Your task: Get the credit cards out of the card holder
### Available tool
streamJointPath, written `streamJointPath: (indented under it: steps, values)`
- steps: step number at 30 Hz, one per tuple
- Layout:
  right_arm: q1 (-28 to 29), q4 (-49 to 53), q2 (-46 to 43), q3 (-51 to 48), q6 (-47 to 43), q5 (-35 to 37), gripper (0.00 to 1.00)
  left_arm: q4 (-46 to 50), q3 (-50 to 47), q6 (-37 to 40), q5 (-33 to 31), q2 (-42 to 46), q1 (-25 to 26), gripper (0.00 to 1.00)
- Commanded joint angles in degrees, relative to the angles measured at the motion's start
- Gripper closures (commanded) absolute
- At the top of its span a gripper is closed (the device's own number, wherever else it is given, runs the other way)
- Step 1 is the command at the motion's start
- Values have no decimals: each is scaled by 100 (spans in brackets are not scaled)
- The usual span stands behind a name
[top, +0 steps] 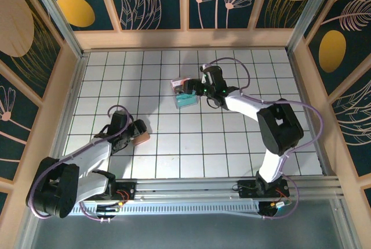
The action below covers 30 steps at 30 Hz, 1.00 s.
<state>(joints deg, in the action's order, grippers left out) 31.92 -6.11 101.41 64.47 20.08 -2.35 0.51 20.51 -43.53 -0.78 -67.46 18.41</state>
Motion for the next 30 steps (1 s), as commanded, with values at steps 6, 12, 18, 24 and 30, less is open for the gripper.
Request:
streamJointPath:
  steps: [6, 12, 18, 24, 30]
  values:
    - [-27, 4, -799, -438, 324, 419, 1, -560, 135, -122, 862, -175, 522, 37]
    - [-24, -24, -1018, -593, 462, 398, 1, -719, 23, -232, 870, -260, 522, 43]
    - [-22, 127, -1276, -741, 607, 359, 1, -647, -37, -281, 832, -371, 522, 54]
    - [-22, 74, -1669, -1174, 881, 173, 1, -552, -104, -296, 920, -339, 523, 65]
    - [-25, 148, -1800, -1418, 1133, -41, 1, -595, -226, -477, 1064, -219, 523, 54]
